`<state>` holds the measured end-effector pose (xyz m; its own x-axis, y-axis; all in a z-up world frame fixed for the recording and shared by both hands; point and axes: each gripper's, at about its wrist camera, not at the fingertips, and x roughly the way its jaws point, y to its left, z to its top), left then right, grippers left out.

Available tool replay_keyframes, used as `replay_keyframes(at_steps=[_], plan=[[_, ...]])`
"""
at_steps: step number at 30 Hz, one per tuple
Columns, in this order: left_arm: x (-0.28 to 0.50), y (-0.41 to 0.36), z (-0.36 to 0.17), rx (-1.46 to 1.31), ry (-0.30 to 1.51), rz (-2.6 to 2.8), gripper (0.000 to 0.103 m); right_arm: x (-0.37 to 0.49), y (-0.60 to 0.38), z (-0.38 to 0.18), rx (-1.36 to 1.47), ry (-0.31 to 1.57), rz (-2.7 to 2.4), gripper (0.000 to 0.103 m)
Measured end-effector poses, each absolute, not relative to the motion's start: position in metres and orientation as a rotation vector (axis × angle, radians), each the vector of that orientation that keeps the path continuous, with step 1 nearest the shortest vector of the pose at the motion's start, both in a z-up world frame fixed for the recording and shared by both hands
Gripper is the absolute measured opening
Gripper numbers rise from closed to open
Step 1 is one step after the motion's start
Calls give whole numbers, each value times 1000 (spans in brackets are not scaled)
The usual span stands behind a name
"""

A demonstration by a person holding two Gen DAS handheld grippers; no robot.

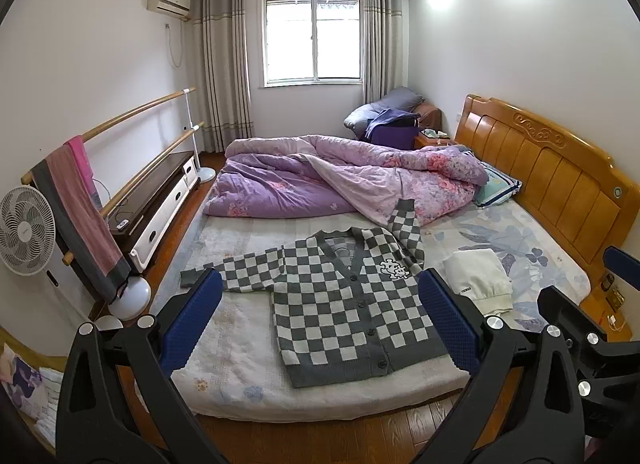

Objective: Fold large clothes

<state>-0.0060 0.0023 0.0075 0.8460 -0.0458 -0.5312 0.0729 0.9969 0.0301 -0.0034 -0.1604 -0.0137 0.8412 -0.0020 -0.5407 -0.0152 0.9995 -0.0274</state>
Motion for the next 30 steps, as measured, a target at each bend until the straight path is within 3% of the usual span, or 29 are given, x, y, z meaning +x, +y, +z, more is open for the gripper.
replay_keyframes(at_steps=[30], plan=[[-15, 3, 8, 56, 558, -86, 98, -13, -156, -20, -24, 572, -13, 96]])
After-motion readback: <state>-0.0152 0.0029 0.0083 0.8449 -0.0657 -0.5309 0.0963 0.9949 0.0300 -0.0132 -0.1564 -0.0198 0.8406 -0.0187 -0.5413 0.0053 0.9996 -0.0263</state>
